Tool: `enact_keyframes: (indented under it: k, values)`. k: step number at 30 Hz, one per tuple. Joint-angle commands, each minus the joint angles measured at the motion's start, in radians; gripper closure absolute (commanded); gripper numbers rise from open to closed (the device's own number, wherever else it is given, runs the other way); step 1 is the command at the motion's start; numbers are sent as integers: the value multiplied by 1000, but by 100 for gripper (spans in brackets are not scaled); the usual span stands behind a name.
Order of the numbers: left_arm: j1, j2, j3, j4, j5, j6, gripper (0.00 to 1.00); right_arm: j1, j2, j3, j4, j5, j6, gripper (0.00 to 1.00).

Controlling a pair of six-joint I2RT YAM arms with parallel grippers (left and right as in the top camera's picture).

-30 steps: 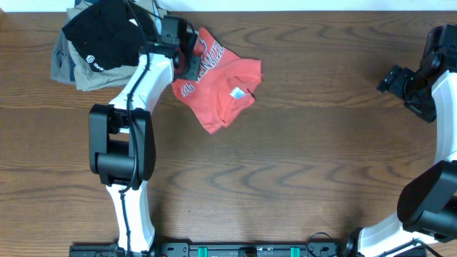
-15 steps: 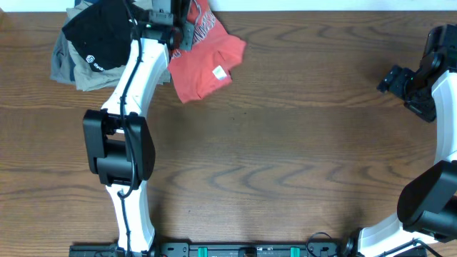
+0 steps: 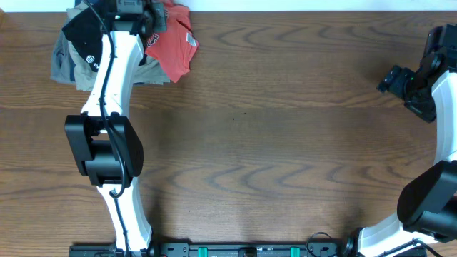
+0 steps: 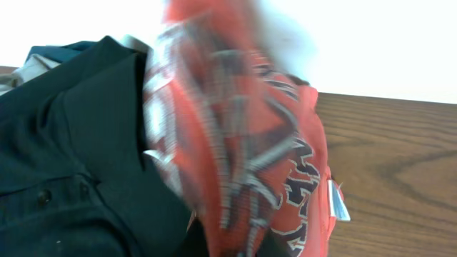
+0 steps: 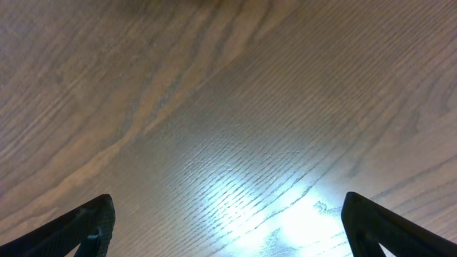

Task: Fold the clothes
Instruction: 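Carry the red shirt with the left gripper onto the clothes stack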

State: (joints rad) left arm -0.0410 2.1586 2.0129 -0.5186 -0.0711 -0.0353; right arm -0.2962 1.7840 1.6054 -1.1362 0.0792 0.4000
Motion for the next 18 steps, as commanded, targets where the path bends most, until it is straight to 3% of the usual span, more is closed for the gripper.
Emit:
enact_keyframes:
  k: [1, 18]
  values:
    - [-3, -53, 34, 20, -16, -30, 94, 8, -2, 9, 0, 7, -13, 1]
    - [47, -103, 34, 127, -42, -31, 94, 8, -2, 9, 0, 7, -12, 1]
